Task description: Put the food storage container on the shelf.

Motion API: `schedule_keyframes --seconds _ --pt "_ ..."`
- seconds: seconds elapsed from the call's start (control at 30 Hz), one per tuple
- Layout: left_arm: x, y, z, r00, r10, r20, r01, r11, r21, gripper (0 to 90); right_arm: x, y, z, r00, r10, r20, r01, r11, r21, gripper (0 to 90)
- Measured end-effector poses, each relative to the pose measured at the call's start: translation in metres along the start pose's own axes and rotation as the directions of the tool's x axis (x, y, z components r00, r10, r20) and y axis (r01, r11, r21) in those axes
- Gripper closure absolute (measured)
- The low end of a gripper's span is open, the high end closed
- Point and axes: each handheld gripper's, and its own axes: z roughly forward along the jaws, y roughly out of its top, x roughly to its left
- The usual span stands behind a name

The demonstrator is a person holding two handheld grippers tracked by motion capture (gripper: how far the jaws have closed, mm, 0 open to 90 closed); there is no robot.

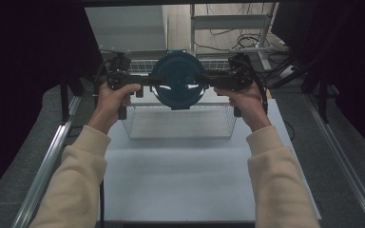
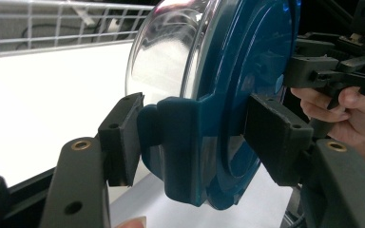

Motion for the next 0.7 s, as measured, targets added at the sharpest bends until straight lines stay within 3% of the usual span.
schedule_keyframes --seconds 0.2,0.37,0.53,0.7 --pt "0.021 0.001 0.016 0.9994 -0.030 -0.017 0.031 0.9986 0.044 39.0 -0.020 -0.011 0.023 0.9986 0.050 0.016 -0.051 0.998 0.048 44.4" --pt "0.029 0.005 0.023 0.9961 -0.089 0.003 0.089 0.9960 0.006 39.5 -0.030 -0.012 0.026 0.9938 0.108 0.028 -0.109 0.993 0.038 44.0" --pt "0.039 0.010 0.035 0.9887 -0.150 0.003 0.150 0.9884 -0.024 36.7 -0.040 -0.008 0.032 0.9680 0.247 0.044 -0.249 0.967 0.051 43.7" --pt "0.050 0.013 0.041 0.9794 -0.201 0.015 0.201 0.9793 -0.022 35.9 -0.049 -0.004 0.039 0.9412 0.333 0.055 -0.336 0.940 0.053 43.4"
